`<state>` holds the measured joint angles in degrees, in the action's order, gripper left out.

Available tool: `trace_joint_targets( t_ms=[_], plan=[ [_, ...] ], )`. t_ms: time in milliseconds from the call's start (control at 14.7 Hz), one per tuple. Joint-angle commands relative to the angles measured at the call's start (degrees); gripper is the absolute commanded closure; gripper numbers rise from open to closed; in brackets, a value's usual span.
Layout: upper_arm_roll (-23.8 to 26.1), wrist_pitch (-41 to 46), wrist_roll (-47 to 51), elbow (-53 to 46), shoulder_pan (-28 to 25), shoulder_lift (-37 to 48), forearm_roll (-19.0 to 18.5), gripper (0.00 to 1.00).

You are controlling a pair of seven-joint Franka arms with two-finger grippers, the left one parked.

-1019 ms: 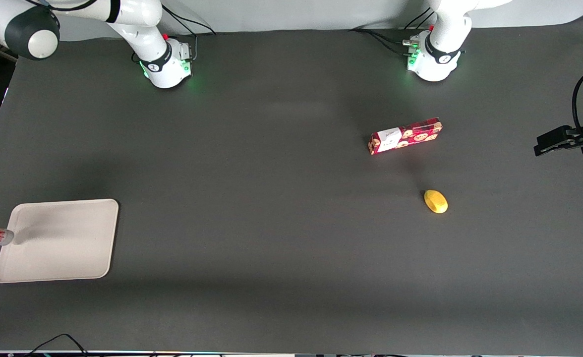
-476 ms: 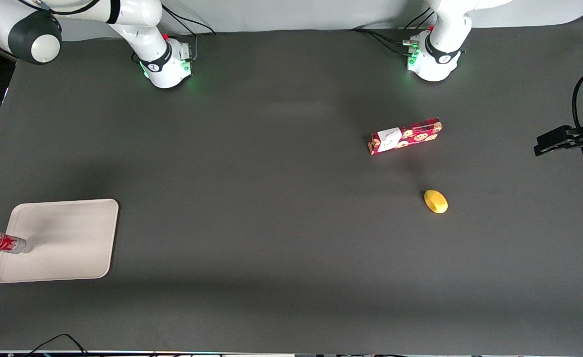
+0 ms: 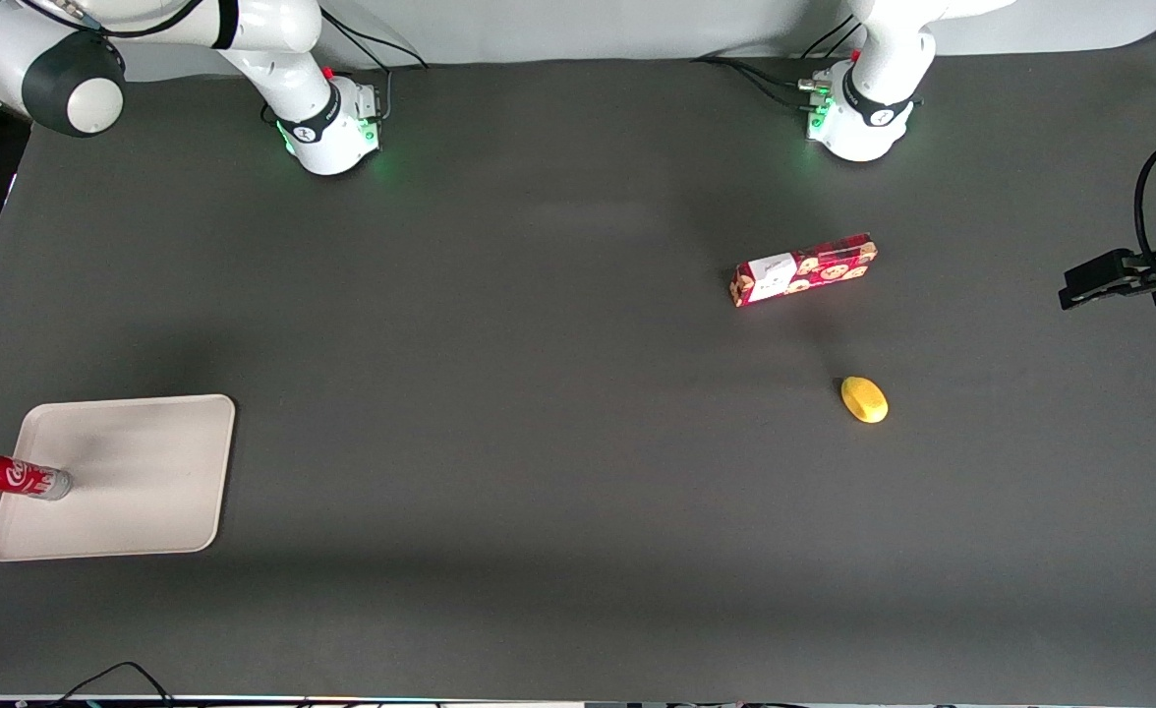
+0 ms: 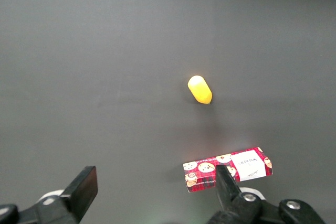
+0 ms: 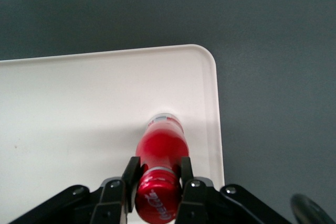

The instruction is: Place coke bottle on tray

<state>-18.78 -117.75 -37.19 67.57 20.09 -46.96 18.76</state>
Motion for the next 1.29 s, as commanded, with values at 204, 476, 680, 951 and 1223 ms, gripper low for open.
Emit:
trace_joint_targets(
  t_ms=[204, 476, 680, 951, 1223],
  plan=[
    [0.2, 0.5, -1.7, -1.8, 0.2, -0.1, 0.8, 0.00],
    [0.2, 0.0, -0.5, 0.5, -3.5, 6.7, -3.3, 0.00],
    [0.2, 0.1, 3.0, 7.3, -10.7, 17.0, -10.5, 0.00],
    [0.3, 4.3, 20.7, 21.9, -22.3, 33.4, -16.7, 0.00],
    [2.0, 13.6, 27.4, 29.8, -29.4, 44.8, -16.9, 0.00]
  ],
)
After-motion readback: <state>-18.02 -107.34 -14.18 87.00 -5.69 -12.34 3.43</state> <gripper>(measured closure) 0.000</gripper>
